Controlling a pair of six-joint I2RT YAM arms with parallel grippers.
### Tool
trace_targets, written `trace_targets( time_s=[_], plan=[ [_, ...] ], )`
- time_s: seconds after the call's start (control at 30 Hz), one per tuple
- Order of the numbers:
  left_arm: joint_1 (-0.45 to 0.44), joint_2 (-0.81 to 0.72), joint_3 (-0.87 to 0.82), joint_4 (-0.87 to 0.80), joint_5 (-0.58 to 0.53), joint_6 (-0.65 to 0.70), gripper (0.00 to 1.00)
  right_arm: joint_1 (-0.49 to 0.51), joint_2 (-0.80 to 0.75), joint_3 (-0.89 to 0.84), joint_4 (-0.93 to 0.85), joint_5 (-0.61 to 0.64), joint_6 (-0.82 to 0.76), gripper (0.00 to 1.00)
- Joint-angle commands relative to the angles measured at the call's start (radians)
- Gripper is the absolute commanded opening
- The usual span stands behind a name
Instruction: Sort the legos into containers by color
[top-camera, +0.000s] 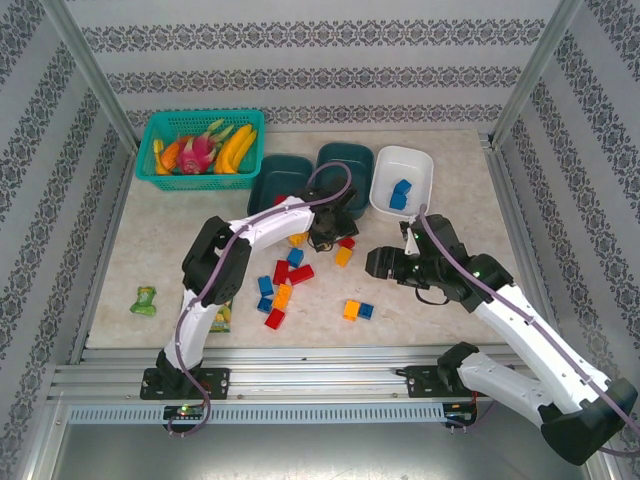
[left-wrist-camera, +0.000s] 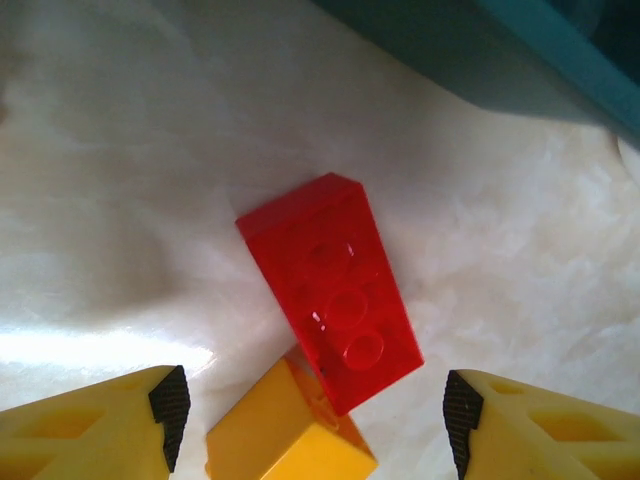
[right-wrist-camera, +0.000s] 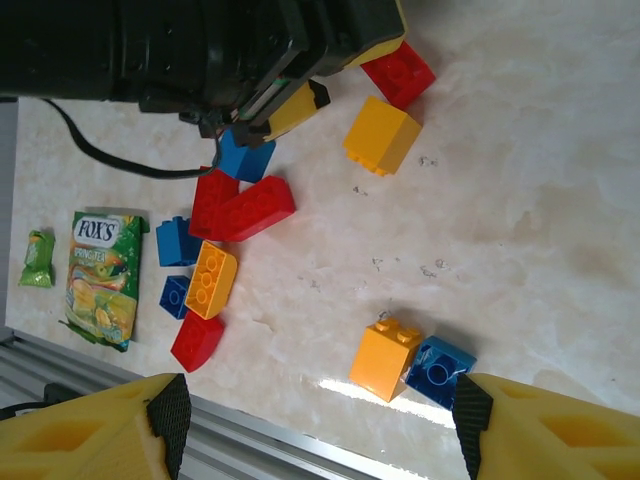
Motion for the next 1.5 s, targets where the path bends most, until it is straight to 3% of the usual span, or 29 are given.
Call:
trace_targets(
  time_s=[0.0,0.5,0.8,0.93,1.1,1.47],
  plan=[
    [-0.020,0.052,0.075,-0.089,-0.048,-0.061,0.71,0.004,-0.026,-0.031,0.019,-0.003,0.016,0.72],
    [-0.023,0.207,0.259,-0.227,-0.086,-0.088,0.66,-0.052,-0.078,-0.048,0.067,0.011,-0.007,0.77],
    [-0.023,0.233,0.286,-0.247,-0.086,-0.096,0.41,-0.066,-0.055,-0.042,0.077,0.002,-0.014,0.77],
    [-0.023,0.210,0.267,-0.233,-0.098,-0.099,0.29,-0.075,-0.043,-0.039,0.087,-0.009,-0.017,0.77],
    [-0.023,0.140,0.232,-0.222,-0.127,-0.105,0.21,-0.076,-0.028,-0.034,0.097,-0.021,-0.022,0.76],
    [-0.012,-0.086,0.064,-0.198,-0.177,-0.140,0.21,-0.077,0.008,-0.011,0.114,-0.046,-0.038,0.76]
  ],
)
